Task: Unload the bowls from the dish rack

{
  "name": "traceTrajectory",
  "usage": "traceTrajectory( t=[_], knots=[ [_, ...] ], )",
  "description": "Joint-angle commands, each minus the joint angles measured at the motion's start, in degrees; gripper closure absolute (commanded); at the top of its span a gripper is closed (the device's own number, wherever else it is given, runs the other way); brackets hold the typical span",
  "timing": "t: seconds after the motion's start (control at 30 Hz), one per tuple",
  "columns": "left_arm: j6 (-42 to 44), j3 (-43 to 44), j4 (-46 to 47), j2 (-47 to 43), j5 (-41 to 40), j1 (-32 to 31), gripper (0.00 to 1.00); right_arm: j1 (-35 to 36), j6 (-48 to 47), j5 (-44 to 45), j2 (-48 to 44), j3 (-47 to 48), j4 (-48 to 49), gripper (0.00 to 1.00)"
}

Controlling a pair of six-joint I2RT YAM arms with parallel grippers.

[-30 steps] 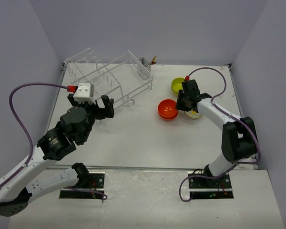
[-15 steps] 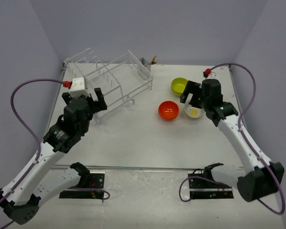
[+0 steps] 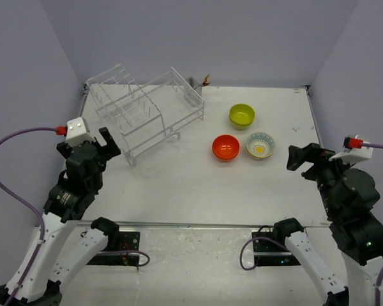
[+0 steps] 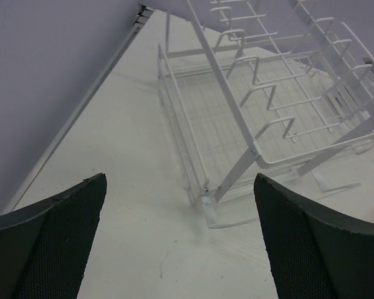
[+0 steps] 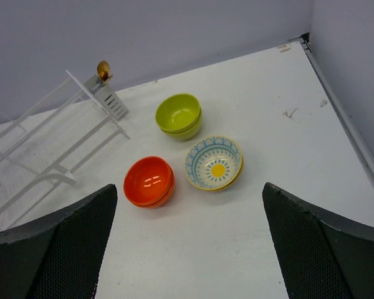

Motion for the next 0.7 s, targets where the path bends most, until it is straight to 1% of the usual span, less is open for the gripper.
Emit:
traceTrajectory(
  t=[0.0,0.13,0.3,0.33,0.43,0.67],
  knots=[
    [-1.41,-2.42,-3.48,-3.56,-7.58,0.46,0.00,0.03,-2.63,1.14,-1.19,0.86,-5.79,0.01],
    [1.48,-6.28,-1.56,-9.79,-9.61,0.46,0.00,0.03,-3.86,2.11,-5.31,-4.22,-4.14,0.01],
    [3.08,-11.56,3.19,-14.81,-9.00,0.46,0.00,0.03,-2.81,2.28,-8.13,-10.82,1.04,0.01],
    [3.25,-12.52,4.24,-15.60,-8.30,0.46,0.00,0.03,-2.54,1.76,-8.83,-13.44,2.36,0.01],
    [3.69,-13.50,4.95,-15.70,-7.16,0.37,0.00,-0.06,-2.72,0.97,-9.28,-17.23,5.70,0.01],
    [3.61,-15.61,6.97,-13.85,-4.96,0.46,0.00,0.03,-3.42,2.64,-8.93,-20.50,9.50,0.01]
  ],
)
